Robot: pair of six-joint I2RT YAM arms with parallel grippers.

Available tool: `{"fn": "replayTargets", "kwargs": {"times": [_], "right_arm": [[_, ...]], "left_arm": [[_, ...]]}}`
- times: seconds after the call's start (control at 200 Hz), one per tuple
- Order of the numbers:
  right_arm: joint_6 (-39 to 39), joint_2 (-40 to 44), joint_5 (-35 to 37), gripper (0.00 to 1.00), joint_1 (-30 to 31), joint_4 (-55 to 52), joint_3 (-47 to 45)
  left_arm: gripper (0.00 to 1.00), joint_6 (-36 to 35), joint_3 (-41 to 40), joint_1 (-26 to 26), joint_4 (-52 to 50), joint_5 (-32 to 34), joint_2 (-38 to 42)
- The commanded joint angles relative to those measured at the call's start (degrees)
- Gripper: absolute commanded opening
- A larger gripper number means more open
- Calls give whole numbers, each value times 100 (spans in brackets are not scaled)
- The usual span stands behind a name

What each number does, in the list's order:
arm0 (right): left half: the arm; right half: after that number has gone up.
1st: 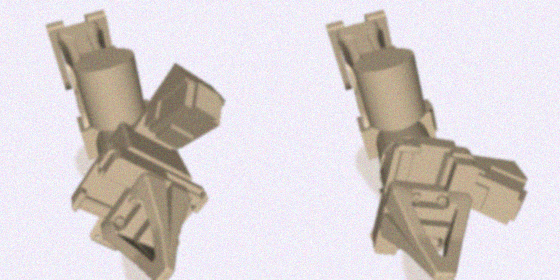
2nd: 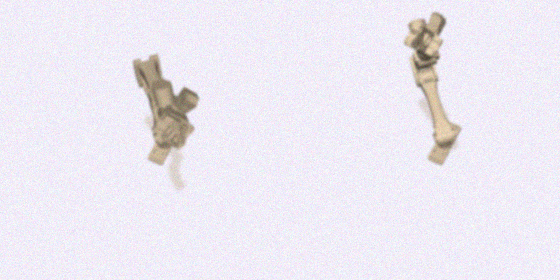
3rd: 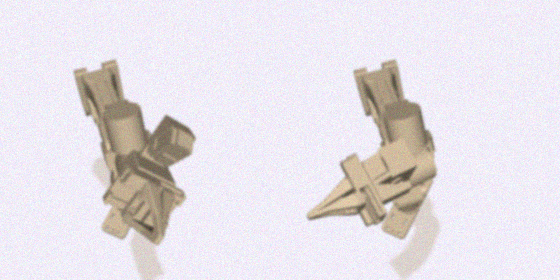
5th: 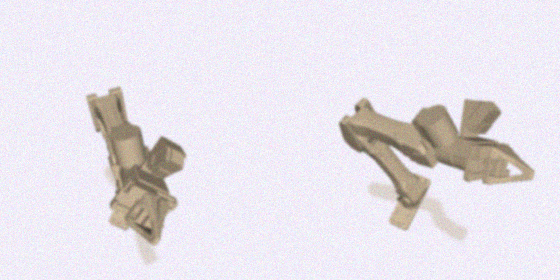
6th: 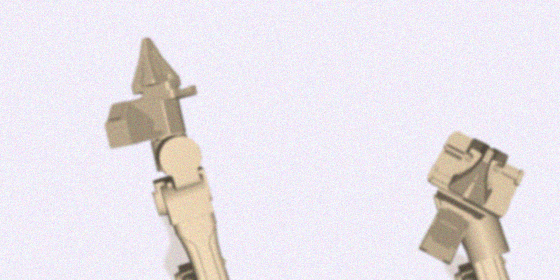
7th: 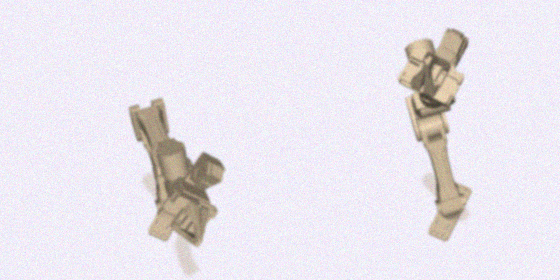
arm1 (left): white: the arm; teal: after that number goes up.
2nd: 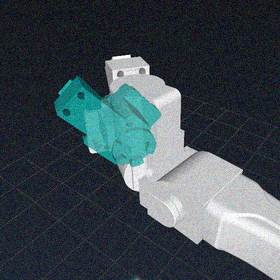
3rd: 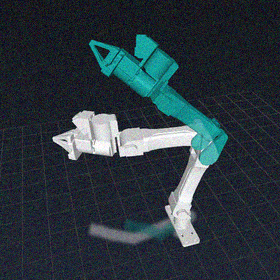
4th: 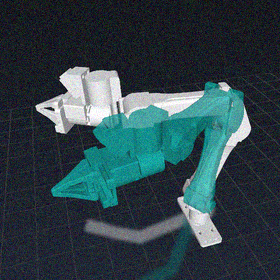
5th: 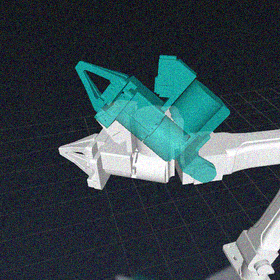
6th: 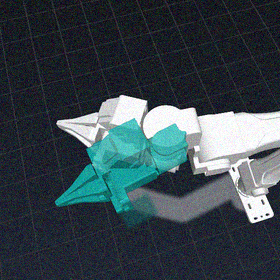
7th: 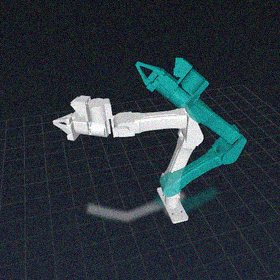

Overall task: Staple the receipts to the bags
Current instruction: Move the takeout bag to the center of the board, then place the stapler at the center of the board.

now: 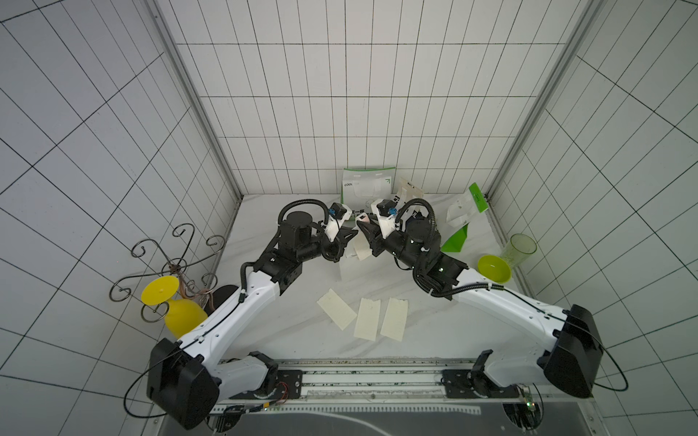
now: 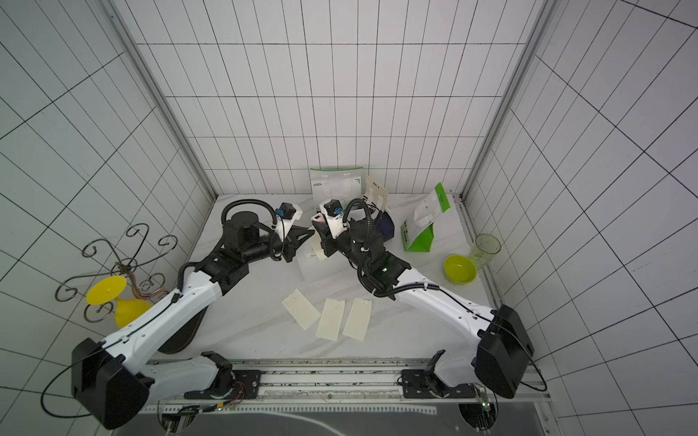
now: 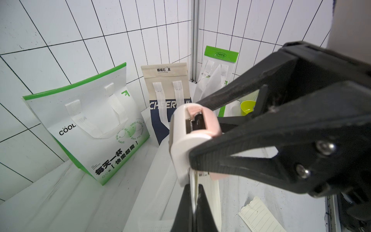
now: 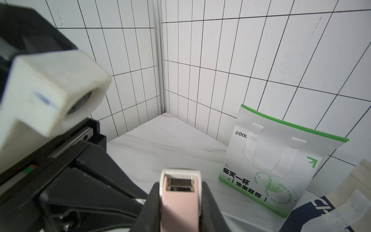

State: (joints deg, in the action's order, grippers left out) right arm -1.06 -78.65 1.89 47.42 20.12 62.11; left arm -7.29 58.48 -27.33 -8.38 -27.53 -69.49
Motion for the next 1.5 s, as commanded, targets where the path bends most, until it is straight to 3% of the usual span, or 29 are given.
{"fn": "replayTargets", "kwargs": {"times": [0.0, 0.255, 0.43, 0.67, 0.88, 1.079, 1.334, 1.364, 1.434, 1.494], "right_arm": [[-125, 3, 267, 6, 53, 804, -25], [-307, 274, 967, 2, 31, 733, 220], [-441, 873, 1087, 2, -12, 459, -232], [-762, 1373, 1040, 2, -316, -22, -799], [-1322, 1290, 752, 1, -763, -1339, -746], [-1501, 1318, 830, 1, -817, -2267, -894], [-1606, 1484, 822, 1, -849, -2519, -1157], [-1637, 1476, 790, 1, -855, -2542, -1193], [-1726, 1453, 700, 1, -883, -2641, -1244], [-1780, 1407, 567, 1, -943, -2786, -1263]], "left_arm": [[0, 50, 118, -31, 44, 10, -100], [0, 87, 182, -25, -208, 529, -24], [0, 272, 113, 36, -906, 1782, 463], [0, 836, -390, 976, -871, 2642, 1143], [0, 1391, -262, 2010, 267, 2670, 316], [0, 1334, 297, 2286, 877, 3100, -827], [0, 1613, 203, 2808, 1376, 2776, -1402], [8, 1640, 190, 2817, 1418, 2735, -1380], [38, 1681, 199, 2816, 1477, 2636, -1310], [50, 1742, 248, 2812, 1451, 2620, -1273]]}}
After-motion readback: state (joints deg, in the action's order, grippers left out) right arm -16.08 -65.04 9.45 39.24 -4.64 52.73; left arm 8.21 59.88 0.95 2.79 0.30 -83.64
